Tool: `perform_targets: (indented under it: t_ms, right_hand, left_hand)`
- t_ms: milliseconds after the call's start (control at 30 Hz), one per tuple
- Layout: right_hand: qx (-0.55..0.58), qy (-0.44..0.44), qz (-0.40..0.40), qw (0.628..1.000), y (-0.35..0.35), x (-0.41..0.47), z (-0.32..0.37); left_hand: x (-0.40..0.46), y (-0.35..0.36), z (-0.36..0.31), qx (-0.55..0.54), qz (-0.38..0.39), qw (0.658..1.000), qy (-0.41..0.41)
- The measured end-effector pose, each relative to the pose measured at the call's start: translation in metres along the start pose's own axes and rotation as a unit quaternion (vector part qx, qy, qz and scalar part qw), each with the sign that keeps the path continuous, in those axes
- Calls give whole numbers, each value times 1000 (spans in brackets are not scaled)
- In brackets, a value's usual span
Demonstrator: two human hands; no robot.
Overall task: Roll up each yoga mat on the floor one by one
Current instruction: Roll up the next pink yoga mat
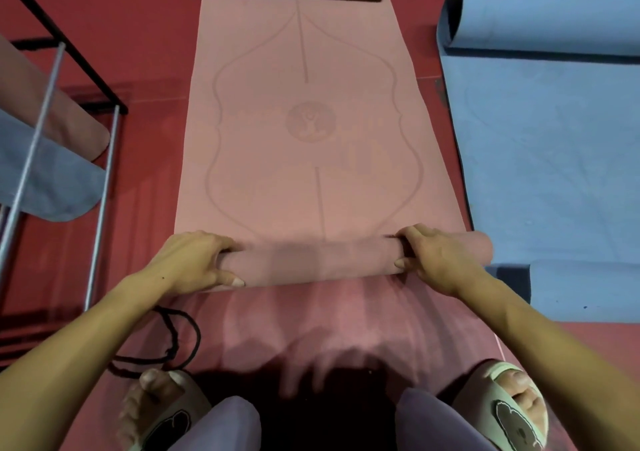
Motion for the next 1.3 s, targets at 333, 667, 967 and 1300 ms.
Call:
perform_targets:
  t_ms: [333,667,967,1300]
  right_hand:
    - [-40,54,134,989,3,6,5]
    - [-94,58,-50,993,-14,6,29]
    - [-68,12,-101,992,-20,-1,34]
    - [-90,9,-96,991,-18,-4,45]
  left_hand:
    - [-3,16,0,-115,105,988,-12]
    - [-13,6,4,-152,-104,982,-26]
    - [-19,15,-16,-130,-177,976,-7]
    - [-25,11,-34,-55,-172,983,-33]
Point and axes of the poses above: each hand's wrist, its own x-axis towards the middle knuckle, its own y-axis out of the palm, z = x × y, the point moved 6 cm from there along x, towards the middle knuckle, and after that the axes turned 12 degrees about z, right-handed, at the moved point
